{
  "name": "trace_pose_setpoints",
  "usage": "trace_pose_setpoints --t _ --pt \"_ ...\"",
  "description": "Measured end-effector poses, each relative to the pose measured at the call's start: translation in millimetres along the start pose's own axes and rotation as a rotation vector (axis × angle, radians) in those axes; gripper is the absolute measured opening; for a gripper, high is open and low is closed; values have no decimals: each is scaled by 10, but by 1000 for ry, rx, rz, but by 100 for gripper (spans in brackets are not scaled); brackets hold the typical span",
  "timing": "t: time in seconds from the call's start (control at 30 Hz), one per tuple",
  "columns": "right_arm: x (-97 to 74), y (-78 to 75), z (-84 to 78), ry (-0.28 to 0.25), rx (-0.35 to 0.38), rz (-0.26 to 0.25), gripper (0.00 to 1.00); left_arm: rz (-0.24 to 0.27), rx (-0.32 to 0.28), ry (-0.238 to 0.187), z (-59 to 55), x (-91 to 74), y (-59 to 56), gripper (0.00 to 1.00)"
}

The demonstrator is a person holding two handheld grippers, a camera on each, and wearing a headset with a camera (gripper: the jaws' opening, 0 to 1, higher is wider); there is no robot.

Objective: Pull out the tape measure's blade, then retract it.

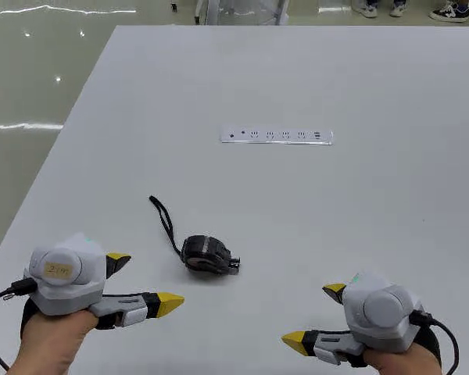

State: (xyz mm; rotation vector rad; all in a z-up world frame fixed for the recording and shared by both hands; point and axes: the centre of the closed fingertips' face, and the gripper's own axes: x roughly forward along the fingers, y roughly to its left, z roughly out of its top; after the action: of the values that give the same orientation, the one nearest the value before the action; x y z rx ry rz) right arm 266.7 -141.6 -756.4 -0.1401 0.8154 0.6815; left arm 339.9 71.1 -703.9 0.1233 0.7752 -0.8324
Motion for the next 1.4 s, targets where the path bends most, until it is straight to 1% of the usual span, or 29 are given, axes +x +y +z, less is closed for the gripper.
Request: trace_pose_setpoints --t 0.03,0.2,0.37,0.47,0.6,0.67,0.77,0.8,0.93,0.97,1.03,1.13,1.2,1.27,1.3,1.4 --pt "15 -12 15 0 -2 1 69 -4 8 5 4 21 14 77" --pt "86 -80 88 14 -18 8 69 -35 61 33 49 136 8 77" --pt "153 -144 145 22 -37 14 68 -62 99 55 92 235 27 77" --pt "198 -170 179 30 -53 18 68 -74 158 81 112 292 65 77" --pt "249 -188 211 35 -65 23 67 -88 209 103 156 340 87 77" --pt "285 -197 210 49 -83 27 67 -93 231 112 179 361 102 77" --pt "335 -210 208 70 -127 43 67 -101 245 115 218 384 122 77" --pt "356 -238 207 77 -142 42 67 -106 250 119 228 399 128 77" --pt "397 -299 225 84 -147 46 65 -120 283 140 238 444 144 77" --pt "410 -305 243 84 -144 52 65 -126 289 145 243 460 147 77" --pt "427 -278 302 67 -144 75 65 -135 300 153 251 484 145 77" --pt "497 -301 319 97 -202 92 64 -152 335 177 248 552 151 77" --pt "549 -305 358 100 -215 102 63 -163 358 198 239 611 157 77" --pt "597 -303 384 102 -229 113 62 -176 371 209 240 661 150 77" --pt "634 -296 394 109 -250 117 61 -183 381 215 245 699 142 77" --pt "741 -273 400 126 -276 131 60 -206 399 236 235 792 114 77"
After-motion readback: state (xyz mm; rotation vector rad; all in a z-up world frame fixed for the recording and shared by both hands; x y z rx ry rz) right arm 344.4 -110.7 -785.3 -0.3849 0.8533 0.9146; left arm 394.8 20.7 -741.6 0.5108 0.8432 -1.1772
